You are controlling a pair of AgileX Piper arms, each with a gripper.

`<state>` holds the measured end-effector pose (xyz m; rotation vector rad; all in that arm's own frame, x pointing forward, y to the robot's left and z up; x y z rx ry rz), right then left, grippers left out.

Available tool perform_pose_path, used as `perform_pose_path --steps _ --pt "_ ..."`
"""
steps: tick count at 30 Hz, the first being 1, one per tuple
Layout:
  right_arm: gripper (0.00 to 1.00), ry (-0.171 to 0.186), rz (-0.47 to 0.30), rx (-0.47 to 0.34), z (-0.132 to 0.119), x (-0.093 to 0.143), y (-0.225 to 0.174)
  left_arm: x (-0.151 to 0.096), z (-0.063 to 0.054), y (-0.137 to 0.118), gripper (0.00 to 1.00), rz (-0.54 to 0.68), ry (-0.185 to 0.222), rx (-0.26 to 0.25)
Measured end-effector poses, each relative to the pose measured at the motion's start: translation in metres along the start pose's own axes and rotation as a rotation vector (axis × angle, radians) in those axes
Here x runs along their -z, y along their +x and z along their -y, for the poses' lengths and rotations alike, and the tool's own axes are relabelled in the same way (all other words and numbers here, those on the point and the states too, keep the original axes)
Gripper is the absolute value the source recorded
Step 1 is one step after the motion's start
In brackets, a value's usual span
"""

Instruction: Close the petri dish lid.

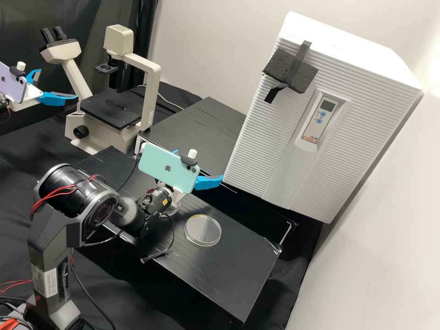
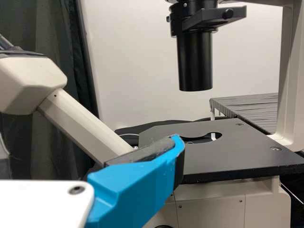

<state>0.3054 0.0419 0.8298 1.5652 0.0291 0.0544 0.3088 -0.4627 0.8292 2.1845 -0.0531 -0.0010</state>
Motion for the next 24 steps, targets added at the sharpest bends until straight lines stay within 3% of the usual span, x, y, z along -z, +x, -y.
perform_pose_path --steps 13,17,24 --pt "1.0 -0.001 0.026 -0.013 -0.004 -0.007 -0.01 0.0 0.0 0.0 1.0 0.0 0.0 0.0" --pt "1.0 0.003 0.042 -0.081 -0.018 -0.015 -0.028 0.0 0.0 0.0 1.0 0.0 0.0 0.0" --pt "1.0 0.048 0.039 -0.207 -0.039 -0.03 -0.067 0.0 0.0 0.0 1.0 0.0 0.0 0.0"
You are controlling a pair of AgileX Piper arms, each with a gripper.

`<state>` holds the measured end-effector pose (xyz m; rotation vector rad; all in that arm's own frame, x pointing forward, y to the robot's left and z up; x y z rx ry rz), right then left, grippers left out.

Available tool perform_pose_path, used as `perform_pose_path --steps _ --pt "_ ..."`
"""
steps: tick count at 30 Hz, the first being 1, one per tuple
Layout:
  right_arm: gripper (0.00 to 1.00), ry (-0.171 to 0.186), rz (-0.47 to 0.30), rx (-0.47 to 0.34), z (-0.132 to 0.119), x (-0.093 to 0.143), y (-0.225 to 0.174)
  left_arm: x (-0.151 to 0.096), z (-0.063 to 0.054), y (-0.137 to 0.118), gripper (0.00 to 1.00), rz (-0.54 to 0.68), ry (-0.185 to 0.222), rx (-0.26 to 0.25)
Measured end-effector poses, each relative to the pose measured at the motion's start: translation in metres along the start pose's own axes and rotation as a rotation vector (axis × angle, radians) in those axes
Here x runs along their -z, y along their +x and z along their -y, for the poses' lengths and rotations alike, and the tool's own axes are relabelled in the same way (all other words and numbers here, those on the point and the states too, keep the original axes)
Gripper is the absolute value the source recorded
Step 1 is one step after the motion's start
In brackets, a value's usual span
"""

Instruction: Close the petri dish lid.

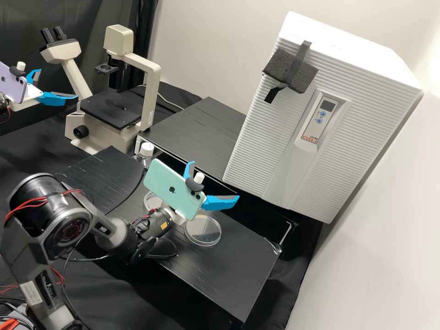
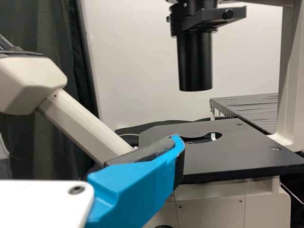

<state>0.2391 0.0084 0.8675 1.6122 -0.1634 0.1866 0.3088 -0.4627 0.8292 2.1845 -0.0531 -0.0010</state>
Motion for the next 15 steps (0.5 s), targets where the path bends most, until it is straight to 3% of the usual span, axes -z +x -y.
perform_pose_path --steps 3,15 --pt "1.0 0.01 0.006 -0.022 -0.006 -0.007 -0.016 0.0 0.0 0.0 1.0 0.0 0.0 0.0" --pt "1.0 -0.01 0.094 -0.007 -0.015 -0.031 -0.063 0.0 0.0 0.0 1.0 0.0 0.0 0.0"
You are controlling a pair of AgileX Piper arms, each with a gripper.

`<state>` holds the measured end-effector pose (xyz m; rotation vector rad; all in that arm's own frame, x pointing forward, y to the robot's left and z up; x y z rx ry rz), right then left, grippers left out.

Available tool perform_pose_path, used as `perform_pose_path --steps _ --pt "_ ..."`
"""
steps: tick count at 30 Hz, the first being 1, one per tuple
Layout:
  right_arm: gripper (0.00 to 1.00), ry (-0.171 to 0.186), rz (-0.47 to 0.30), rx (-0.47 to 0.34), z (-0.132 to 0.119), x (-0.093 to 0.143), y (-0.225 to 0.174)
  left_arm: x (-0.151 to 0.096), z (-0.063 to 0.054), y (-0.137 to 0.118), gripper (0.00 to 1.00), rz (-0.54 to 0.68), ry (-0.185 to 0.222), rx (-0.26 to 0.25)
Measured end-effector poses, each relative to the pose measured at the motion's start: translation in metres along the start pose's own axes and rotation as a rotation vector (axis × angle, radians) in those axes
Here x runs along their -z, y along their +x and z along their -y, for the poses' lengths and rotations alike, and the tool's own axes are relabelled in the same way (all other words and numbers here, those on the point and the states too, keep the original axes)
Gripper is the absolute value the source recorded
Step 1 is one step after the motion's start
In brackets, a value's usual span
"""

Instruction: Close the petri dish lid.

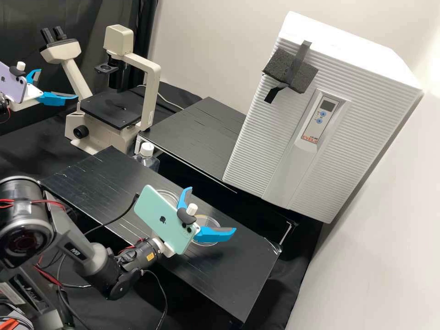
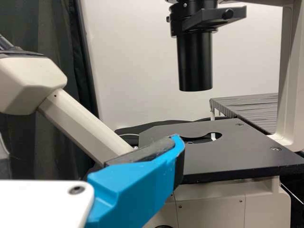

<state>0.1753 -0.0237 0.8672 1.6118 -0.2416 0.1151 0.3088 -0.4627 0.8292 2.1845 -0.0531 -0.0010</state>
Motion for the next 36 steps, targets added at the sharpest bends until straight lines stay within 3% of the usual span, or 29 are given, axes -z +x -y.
perform_pose_path --steps 6,14,24,36 --pt "1.0 -0.017 0.039 0.012 0.001 -0.008 -0.012 0.0 0.0 0.0 1.0 0.0 0.0 0.0" --pt "1.0 -0.031 0.013 0.033 0.004 -0.003 -0.02 0.0 0.0 0.0 1.0 0.0 0.0 0.0" --pt "1.0 0.003 0.066 0.066 0.01 -0.015 -0.017 0.0 0.0 0.0 1.0 0.0 0.0 0.0" --pt "1.0 -0.014 0.065 0.073 0.007 -0.021 -0.019 0.0 0.0 0.0 1.0 0.0 0.0 0.0"
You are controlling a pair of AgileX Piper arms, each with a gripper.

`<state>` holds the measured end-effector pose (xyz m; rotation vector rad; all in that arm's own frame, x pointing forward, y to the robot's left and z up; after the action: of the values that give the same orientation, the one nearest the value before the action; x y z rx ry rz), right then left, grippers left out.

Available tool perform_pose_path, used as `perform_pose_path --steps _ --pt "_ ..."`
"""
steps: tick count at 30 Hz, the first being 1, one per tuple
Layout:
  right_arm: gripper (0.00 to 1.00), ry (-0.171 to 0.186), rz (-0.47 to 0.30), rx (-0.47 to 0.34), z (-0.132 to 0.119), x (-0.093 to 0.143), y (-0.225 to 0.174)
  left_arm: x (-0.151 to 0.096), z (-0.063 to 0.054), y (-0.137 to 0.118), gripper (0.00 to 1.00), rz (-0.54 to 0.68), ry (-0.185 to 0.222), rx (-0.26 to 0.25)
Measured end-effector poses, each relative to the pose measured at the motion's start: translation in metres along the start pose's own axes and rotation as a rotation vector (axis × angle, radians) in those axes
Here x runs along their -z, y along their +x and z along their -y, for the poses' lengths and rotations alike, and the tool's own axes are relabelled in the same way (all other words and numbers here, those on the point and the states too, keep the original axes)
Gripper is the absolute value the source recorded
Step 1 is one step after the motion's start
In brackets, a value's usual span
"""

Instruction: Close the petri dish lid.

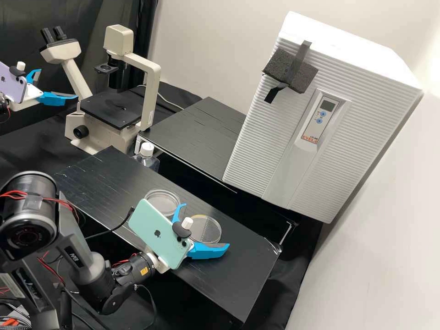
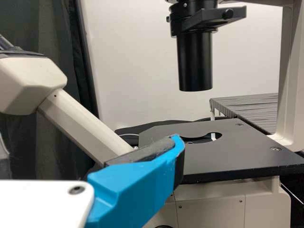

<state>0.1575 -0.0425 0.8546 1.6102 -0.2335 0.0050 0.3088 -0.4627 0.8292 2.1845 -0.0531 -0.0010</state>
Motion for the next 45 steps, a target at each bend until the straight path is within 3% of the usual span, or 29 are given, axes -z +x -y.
perform_pose_path --steps 7,12,18,25,37,38,45 --pt "1.0 -0.052 -0.024 -0.006 -0.007 0.003 -0.007 0.0 0.0 0.0 1.0 0.0 0.0 0.0" --pt "1.0 -0.068 -0.041 0.006 -0.007 0.005 -0.009 0.0 0.0 0.0 1.0 0.0 0.0 0.0" --pt "1.0 -0.068 -0.041 0.012 -0.007 0.005 -0.009 0.0 0.0 0.0 1.0 0.0 0.0 0.0" --pt "1.0 -0.043 -0.014 0.038 -0.003 -0.002 -0.007 0.0 0.0 0.0 1.0 0.0 0.0 0.0" --pt "1.0 -0.047 -0.015 0.048 -0.001 -0.005 -0.005 0.0 0.0 0.0 1.0 0.0 0.0 0.0" --pt "0.0 -0.047 -0.016 0.05 -0.001 -0.004 -0.005 0.0 0.0 0.0 1.0 0.0 0.0 0.0" --pt "0.0 -0.043 -0.023 0.06 0.001 -0.003 -0.004 0.0 0.0 0.0 1.0 0.0 0.0 0.0"
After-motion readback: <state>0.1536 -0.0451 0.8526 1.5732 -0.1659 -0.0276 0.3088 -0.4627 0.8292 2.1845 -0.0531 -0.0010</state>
